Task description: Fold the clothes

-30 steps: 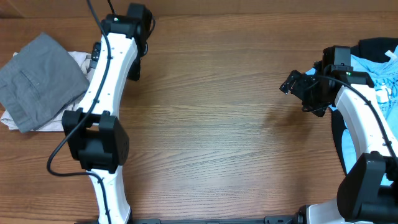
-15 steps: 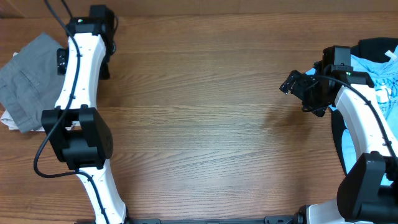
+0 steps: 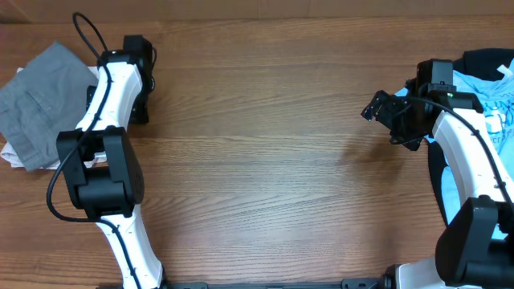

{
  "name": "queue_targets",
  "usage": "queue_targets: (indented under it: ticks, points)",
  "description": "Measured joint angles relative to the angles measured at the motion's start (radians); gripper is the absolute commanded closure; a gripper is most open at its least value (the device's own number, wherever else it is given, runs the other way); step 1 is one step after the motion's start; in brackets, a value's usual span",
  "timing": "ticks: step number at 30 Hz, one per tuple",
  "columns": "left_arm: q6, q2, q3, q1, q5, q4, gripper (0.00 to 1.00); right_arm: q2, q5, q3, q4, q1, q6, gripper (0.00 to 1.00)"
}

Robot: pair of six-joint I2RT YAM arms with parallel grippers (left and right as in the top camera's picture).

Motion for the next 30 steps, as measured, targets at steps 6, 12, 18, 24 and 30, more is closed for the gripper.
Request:
queue_targets:
  ticks: [6, 12, 18, 24, 30]
  points:
    - [0.001, 0.0, 0.0, 0.001, 0.005, 0.019, 0.21, 0.0, 0.0, 0.0, 0.001, 0.0, 0.0, 0.0]
    - [0.001, 0.0, -0.03, 0.001, 0.009, 0.058, 0.23, 0.0, 0.0, 0.0, 0.001, 0.0, 0.0, 0.0]
    - [0.001, 0.0, -0.056, 0.001, 0.009, 0.083, 0.3, 0.0, 0.0, 0.0, 0.001, 0.0, 0.0, 0.0]
    - [0.003, 0.0, -0.056, 0.001, 0.009, 0.1, 0.39, 0.0, 0.0, 0.0, 0.0, 0.0, 0.0, 0.0]
    - [0.005, 0.0, -0.056, 0.004, 0.009, 0.115, 0.31, 0.0, 0.0, 0.0, 0.0, 0.0, 0.0, 0.0]
